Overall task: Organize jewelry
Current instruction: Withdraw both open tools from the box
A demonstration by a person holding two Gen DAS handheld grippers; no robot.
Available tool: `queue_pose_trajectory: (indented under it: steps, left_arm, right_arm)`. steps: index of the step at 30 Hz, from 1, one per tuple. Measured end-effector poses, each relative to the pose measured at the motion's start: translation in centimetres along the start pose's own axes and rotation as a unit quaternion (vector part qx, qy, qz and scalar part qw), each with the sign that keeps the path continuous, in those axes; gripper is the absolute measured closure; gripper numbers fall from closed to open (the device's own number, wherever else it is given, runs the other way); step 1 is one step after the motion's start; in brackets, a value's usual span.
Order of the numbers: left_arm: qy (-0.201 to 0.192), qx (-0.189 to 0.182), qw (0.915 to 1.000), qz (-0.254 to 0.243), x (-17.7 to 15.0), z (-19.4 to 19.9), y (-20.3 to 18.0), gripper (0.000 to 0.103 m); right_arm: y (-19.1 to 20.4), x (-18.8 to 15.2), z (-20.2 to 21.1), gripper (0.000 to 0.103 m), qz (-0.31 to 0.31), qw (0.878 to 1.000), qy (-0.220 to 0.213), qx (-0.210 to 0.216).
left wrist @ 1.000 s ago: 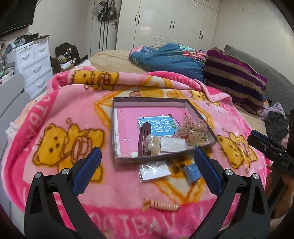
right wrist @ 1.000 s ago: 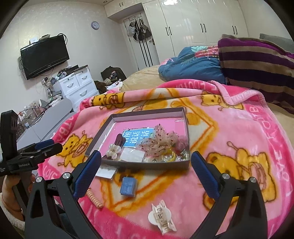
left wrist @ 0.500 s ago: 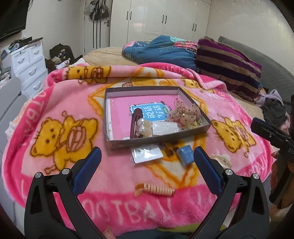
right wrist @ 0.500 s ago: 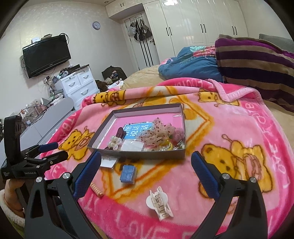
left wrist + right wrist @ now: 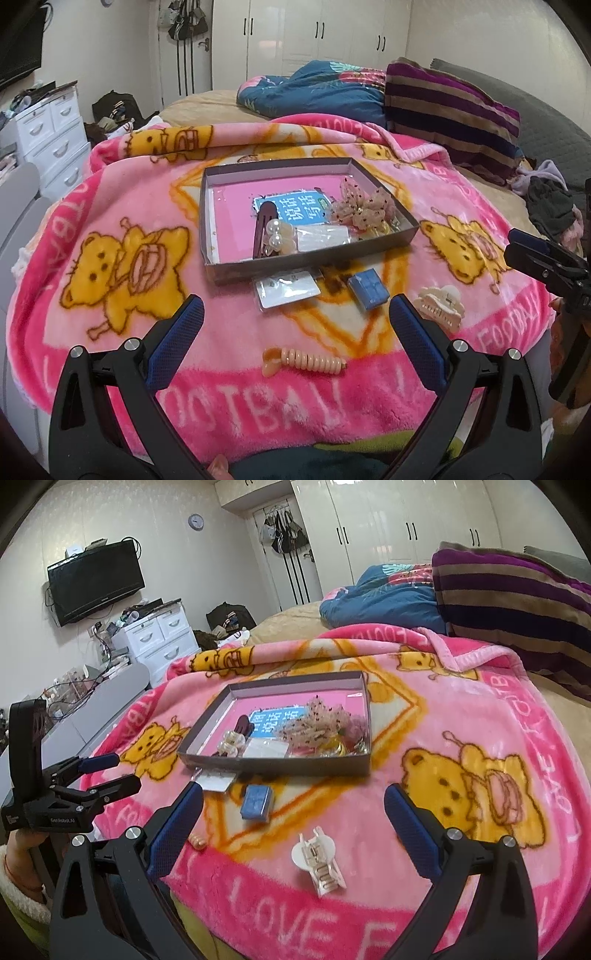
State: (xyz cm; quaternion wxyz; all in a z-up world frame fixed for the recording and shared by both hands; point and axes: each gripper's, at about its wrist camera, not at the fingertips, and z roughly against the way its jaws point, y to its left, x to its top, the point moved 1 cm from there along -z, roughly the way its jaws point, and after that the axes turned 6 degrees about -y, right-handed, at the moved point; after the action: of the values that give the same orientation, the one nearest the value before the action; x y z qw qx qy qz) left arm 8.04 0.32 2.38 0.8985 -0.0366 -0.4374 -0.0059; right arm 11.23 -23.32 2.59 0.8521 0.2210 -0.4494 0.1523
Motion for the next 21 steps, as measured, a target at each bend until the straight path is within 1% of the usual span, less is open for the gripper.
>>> queue_pose_trajectory:
  steps: [7,10,11,14,18,21]
  left_arm:
    - [0.006,0.001,0.9999,-0.012,-1.1,0.1,-0.7,0.009]
    - [0.008,-0.005,0.9999,-0.011,-1.3,0.3,-1.0,0.009]
    - [0.011,-0.009,0.9998,-0.014,-1.5,0.2,-1.2,0.009]
    - [0.018,-0.005,0.9995,-0.024,-2.0,0.1,-1.7,0.009]
    - [0.029,-0.014,0.9991,-0.028,-2.8,-0.1,-2.2,0.009]
    - [0.04,-0.008,0.9983,-0.042,-3.5,-0.3,-2.6,0.009]
  right_arm:
    - [0.0,-1.1,0.4,0.005,0.009,1.0,0.007,-0.003]
    - [0.2,-1.5,0.6,0.005,0.012,1.0,0.01,0.0]
    - [0.2,-1.6,0.6,0.005,0.013,1.0,0.01,0.001]
    - [0.4,-1.9,0.5,0.005,0.02,1.0,0.015,0.002]
    - [0.6,-2.4,0.4,0.005,0.021,0.999,0.023,0.008]
    - [0.6,-2.9,0.3,0.005,0.023,0.999,0.028,0.01]
